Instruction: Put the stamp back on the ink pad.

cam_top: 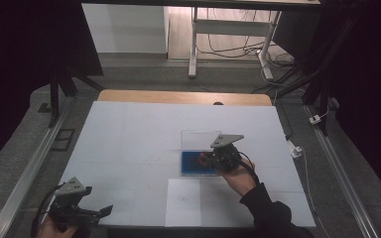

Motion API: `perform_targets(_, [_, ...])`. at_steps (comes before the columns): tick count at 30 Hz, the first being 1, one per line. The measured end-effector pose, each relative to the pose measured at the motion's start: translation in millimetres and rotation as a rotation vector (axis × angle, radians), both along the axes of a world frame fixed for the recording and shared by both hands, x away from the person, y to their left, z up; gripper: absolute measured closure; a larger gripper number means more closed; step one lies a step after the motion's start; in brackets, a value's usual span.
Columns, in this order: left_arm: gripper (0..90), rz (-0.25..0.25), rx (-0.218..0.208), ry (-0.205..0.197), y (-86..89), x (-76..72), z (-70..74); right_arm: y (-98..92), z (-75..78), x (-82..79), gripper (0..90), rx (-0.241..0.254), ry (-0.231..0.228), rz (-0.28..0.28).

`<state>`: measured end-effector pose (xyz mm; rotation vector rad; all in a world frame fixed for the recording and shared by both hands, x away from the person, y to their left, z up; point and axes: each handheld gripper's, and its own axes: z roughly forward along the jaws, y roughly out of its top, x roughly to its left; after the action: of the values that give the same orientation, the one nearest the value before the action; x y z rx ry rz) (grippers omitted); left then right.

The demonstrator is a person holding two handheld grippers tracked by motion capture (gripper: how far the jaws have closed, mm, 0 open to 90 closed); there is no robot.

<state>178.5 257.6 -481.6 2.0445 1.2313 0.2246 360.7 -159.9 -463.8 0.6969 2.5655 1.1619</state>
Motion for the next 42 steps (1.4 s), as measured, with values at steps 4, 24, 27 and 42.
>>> perform_targets(4, [0.3,0.0,0.0,0.0,-0.1,0.1,0.0,4.6,-3.3,6.1,80.0,-0.02,-0.004,-0.008])
perform_targets(24, [0.3,-0.002,0.0,-0.001,0.0,0.0,0.0,19.4,-26.5,22.8,80.0,-0.125,0.028,-0.028])
perform_targets(27, [0.4,-0.002,0.001,0.0,-0.2,0.1,-0.1,19.8,-27.2,22.7,80.1,-0.126,0.03,-0.033])
perform_targets(42, [0.4,-0.004,-0.003,-0.001,0.1,0.2,0.0,19.2,-28.8,22.6,75.9,-0.117,0.056,-0.046])
